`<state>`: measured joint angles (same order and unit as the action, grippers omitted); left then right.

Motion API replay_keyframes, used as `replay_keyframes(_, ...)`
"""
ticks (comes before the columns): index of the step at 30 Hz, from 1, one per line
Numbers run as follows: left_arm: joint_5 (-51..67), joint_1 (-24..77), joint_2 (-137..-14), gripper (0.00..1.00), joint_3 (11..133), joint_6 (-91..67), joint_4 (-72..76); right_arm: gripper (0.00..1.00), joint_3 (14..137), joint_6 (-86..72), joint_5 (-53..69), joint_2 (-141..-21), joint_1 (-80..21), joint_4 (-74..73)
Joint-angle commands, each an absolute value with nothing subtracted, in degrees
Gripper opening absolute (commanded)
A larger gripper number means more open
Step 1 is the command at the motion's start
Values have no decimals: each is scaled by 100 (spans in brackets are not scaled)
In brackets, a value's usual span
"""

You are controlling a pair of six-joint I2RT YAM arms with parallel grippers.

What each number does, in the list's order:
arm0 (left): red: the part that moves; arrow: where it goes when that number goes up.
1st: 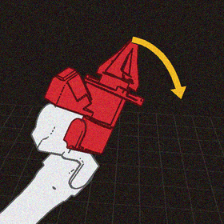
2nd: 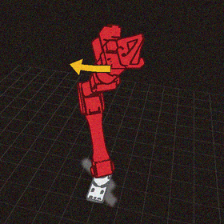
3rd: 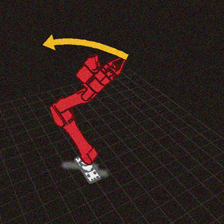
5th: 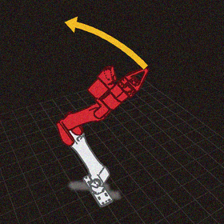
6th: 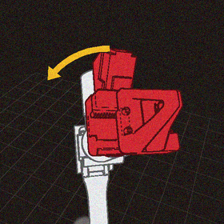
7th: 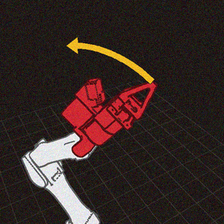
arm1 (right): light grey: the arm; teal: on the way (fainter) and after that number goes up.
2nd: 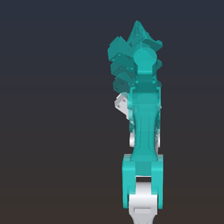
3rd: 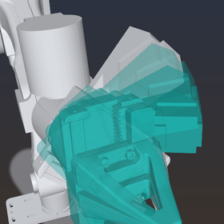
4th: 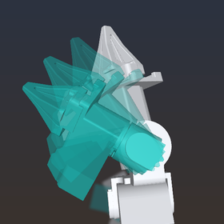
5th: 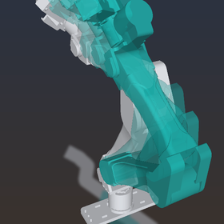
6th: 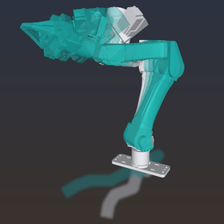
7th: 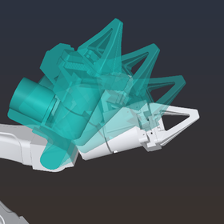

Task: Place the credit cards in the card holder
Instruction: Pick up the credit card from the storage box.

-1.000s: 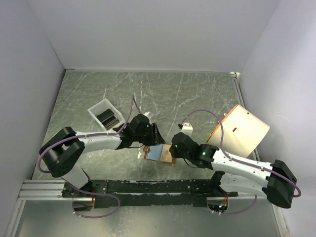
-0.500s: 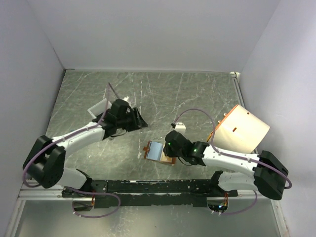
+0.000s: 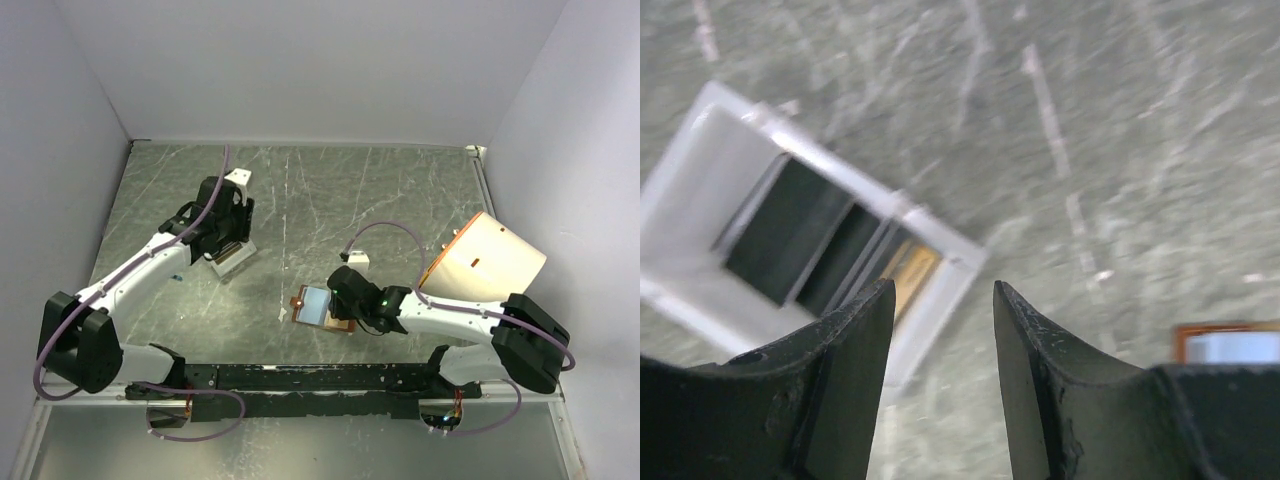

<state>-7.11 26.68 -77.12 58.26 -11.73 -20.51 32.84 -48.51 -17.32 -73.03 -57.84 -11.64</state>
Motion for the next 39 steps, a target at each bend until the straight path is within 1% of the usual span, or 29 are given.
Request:
replay_keyframes(1, -1412, 2402, -7423, 55, 5408, 367, -1798, 26, 3177, -4751, -1803, -7235, -5810, -1057)
replay_keyframes(5, -1469, 2276, -7606, 58, 5215, 1349, -1544, 26, 3130, -4733, -1769, -7132, -5810, -1065)
replay_keyframes(8, -997, 2185, -7984, 59, 5462, 1929, -1959, 26, 3111, -4713, -1732, -7086, -5810, -1080)
replay_keyframes(11, -1345, 2094, -8285, 59, 5631, 2397, -2121, 26, 3095, -4694, -1731, -7035, -5814, -1101)
replay_keyframes(16, -1284, 1805, -8624, 62, 5719, 2820, -1891, 26, 3048, -4721, -1730, -6957, -5815, -1110)
replay_keyframes(19, -1204, 1741, -8855, 67, 5716, 2935, -1845, 26, 3033, -4779, -1751, -6893, -5811, -1146)
replay_keyframes(22, -1047, 1740, -8951, 70, 5636, 3075, -1627, 26, 3000, -4829, -1806, -6790, -5811, -1182)
replay_keyframes(29, -1008, 1732, -9350, 67, 5574, 3348, -1321, 26, 2981, -4876, -1874, -6730, -5810, -1199)
replay_keyframes(39, -869, 1727, -9801, 60, 5831, 3437, -1485, 26, 2971, -4869, -1947, -6707, -5810, -1206)
